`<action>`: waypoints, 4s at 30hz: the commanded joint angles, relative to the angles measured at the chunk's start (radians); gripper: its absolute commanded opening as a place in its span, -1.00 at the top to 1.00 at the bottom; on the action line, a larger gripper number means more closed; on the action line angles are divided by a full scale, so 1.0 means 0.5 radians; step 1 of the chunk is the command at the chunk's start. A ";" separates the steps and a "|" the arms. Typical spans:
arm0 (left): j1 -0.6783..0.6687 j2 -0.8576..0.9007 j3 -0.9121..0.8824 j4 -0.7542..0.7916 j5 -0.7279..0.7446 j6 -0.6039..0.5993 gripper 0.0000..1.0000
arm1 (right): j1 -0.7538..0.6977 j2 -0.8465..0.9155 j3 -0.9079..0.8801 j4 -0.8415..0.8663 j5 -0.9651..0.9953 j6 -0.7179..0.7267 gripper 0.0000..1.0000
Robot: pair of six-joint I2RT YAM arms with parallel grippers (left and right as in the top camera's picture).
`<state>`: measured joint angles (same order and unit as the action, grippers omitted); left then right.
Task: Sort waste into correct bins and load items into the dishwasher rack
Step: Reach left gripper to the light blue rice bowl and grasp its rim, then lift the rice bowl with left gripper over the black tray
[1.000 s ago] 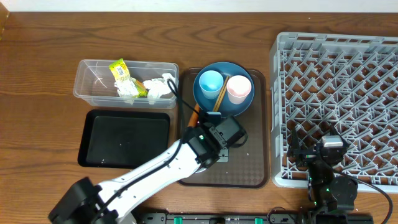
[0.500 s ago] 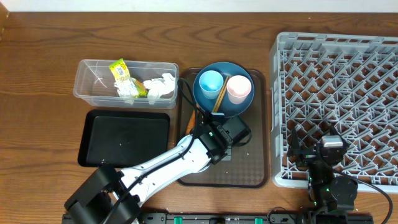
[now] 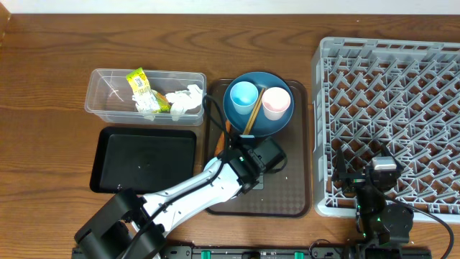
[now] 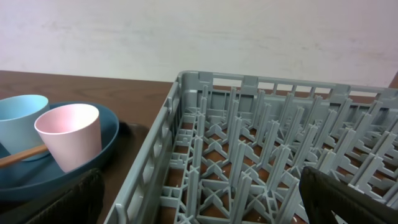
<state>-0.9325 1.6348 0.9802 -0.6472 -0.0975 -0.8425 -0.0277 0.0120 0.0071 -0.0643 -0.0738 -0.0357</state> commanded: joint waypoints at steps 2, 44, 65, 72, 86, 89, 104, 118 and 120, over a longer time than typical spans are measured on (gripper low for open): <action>-0.006 0.024 -0.027 0.005 -0.047 -0.056 0.31 | -0.013 -0.011 -0.003 -0.008 0.006 0.025 -0.98; -0.111 0.024 -0.109 0.155 -0.161 -0.054 0.36 | -0.013 -0.011 -0.003 -0.008 0.006 0.025 -0.98; -0.111 0.023 -0.108 0.155 -0.159 0.037 0.88 | -0.013 -0.011 -0.003 -0.008 0.006 0.025 -0.98; -0.111 -0.056 -0.090 0.154 -0.158 0.037 0.87 | -0.013 -0.011 -0.003 -0.008 0.006 0.026 -0.98; -0.101 -0.393 -0.085 0.093 -0.159 0.108 0.88 | -0.013 -0.011 -0.003 -0.008 0.006 0.025 -0.98; -0.062 -0.447 -0.085 0.076 -0.159 0.154 0.88 | -0.013 -0.011 -0.003 -0.008 0.006 0.025 -0.98; 0.479 -0.804 -0.085 -0.095 -0.159 0.397 0.87 | -0.013 -0.011 -0.003 -0.008 0.006 0.025 -0.98; 1.189 -0.923 -0.086 -0.192 0.064 0.489 0.88 | -0.013 -0.011 -0.003 -0.008 0.006 0.025 -0.99; 1.286 -0.923 -0.086 -0.192 0.129 0.515 0.88 | -0.013 -0.011 -0.003 -0.008 0.007 0.025 -0.99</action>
<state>-0.3393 1.1866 0.9306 -0.7395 -0.0921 -0.6182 -0.0277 0.0120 0.0071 -0.0643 -0.0738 -0.0353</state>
